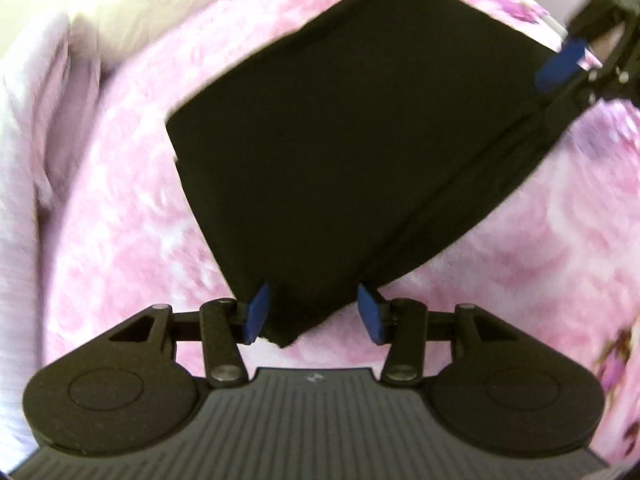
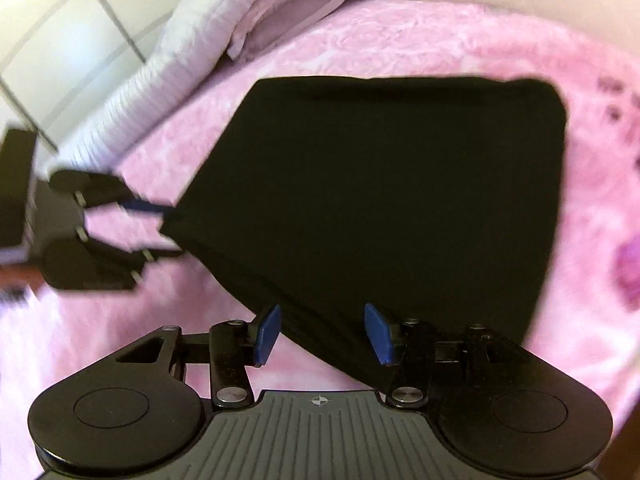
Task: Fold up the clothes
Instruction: 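Move both open tools to opposite edges of the black bundle, then grasp the bundle edge with the left tool while the right tool grasps the other edge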
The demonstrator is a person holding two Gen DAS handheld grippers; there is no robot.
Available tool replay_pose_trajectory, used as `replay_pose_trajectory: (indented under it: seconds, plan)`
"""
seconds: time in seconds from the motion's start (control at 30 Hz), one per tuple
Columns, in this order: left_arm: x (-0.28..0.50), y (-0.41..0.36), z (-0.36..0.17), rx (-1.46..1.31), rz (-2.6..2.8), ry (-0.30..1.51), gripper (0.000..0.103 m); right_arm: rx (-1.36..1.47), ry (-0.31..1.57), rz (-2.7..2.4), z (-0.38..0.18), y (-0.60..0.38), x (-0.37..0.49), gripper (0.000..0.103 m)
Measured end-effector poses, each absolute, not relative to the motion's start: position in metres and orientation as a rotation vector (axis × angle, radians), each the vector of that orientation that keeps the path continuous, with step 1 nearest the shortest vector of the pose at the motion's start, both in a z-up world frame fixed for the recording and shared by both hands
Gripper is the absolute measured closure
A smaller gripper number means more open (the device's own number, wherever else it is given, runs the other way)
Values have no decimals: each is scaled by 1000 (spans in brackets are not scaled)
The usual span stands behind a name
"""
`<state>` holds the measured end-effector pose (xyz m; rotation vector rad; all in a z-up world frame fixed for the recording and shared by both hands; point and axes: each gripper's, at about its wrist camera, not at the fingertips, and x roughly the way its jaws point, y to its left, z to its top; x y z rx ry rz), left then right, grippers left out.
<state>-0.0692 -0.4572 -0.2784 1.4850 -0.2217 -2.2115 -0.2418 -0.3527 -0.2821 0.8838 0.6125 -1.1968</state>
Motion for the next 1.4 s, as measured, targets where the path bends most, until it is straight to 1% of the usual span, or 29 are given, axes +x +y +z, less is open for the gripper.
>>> replay_pose_trajectory:
  seconds: [0.03,0.07,0.1,0.13,0.2,0.3,0.37,0.4,0.43,0.47,0.53,0.7,0.73,0.77,0.8,0.83,0.87,0.9,0.97,1.0,1.03,1.07,1.2,1.23,1.27,1.3,1.33,1.37,1.4]
  plan:
    - [-67,-449,-277,1485,-2226,-311,56,809,691,-1207,-276,-346,-238,46]
    - [-64,-439,-277,1491,-2238,-407,50,706,780,-1209,-273,-336,-230,43]
    - [-63,-430,-279,1499,-2250,-486,45,600,865,-1203,-272,-326,-222,36]
    - [-62,-424,-281,1507,-2260,-530,44,500,944,-1183,-274,-316,-214,34]
    - [-64,-414,-287,1516,-2273,-570,44,316,1104,-1114,-290,-305,-201,34]
    - [-72,-406,-297,1516,-2274,-558,42,60,1284,-1030,-323,-301,-190,34]
    - [-77,-396,-304,1503,-2274,-574,38,14,1296,-1013,-325,-307,-195,34]
    - [-80,-392,-307,1492,-2273,-607,34,10,1288,-1008,-323,-311,-199,35]
    - [-84,-388,-310,1482,-2270,-648,33,6,1280,-1004,-320,-315,-203,52]
    - [-87,-384,-314,1472,-2267,-689,32,2,1272,-999,-318,-318,-208,66]
    - [-94,-388,-320,1457,-2253,-757,29,-5,1256,-990,-313,-326,-216,78]
    - [-118,-402,-348,1508,-2087,-1046,25,-35,1206,-969,-276,-337,-230,82]
    - [-119,-406,-351,1523,-2038,-1087,25,-42,1204,-966,-269,-338,-230,82]
    - [-120,-412,-353,1544,-1998,-1110,32,-46,1206,-959,-265,-339,-232,82]
    - [-120,-419,-351,1578,-1991,-1086,46,-45,1208,-949,-264,-341,-234,82]
    - [-119,-426,-347,1611,-2023,-1024,56,-41,1211,-937,-265,-342,-235,82]
    - [-120,-434,-344,1642,-2061,-949,70,-49,1217,-922,-269,-341,-235,82]
    - [-121,-439,-341,1663,-2088,-896,72,-67,1226,-906,-276,-338,-234,81]
    - [-119,-441,-340,1673,-2105,-882,74,-110,1250,-876,-292,-330,-231,74]
    - [-118,-442,-339,1677,-2114,-864,75,-145,1272,-876,-305,-323,-229,57]
    - [-118,-444,-337,1679,-2124,-828,75,-187,1289,-890,-319,-316,-227,36]
    - [-119,-444,-335,1678,-2133,-796,75,-219,1289,-896,-329,-312,-224,31]
    - [-120,-447,-329,1679,-2162,-705,73,-248,1252,-901,-351,-316,-220,31]
    - [-118,-445,-328,1690,-2159,-724,71,-204,1231,-907,-348,-323,-223,33]
    - [-117,-443,-329,1708,-2141,-771,63,-155,1217,-903,-344,-331,-228,40]
    - [-115,-439,-334,1727,-2107,-854,54,-134,1216,-887,-339,-337,-233,69]
    - [-112,-434,-340,1745,-2070,-937,52,-138,1221,-867,-336,-340,-238,77]
    - [-109,-430,-345,1766,-2029,-1004,51,-138,1224,-842,-332,-344,-241,78]
    - [-105,-430,-349,1787,-2002,-1012,61,-136,1225,-813,-328,-347,-243,81]
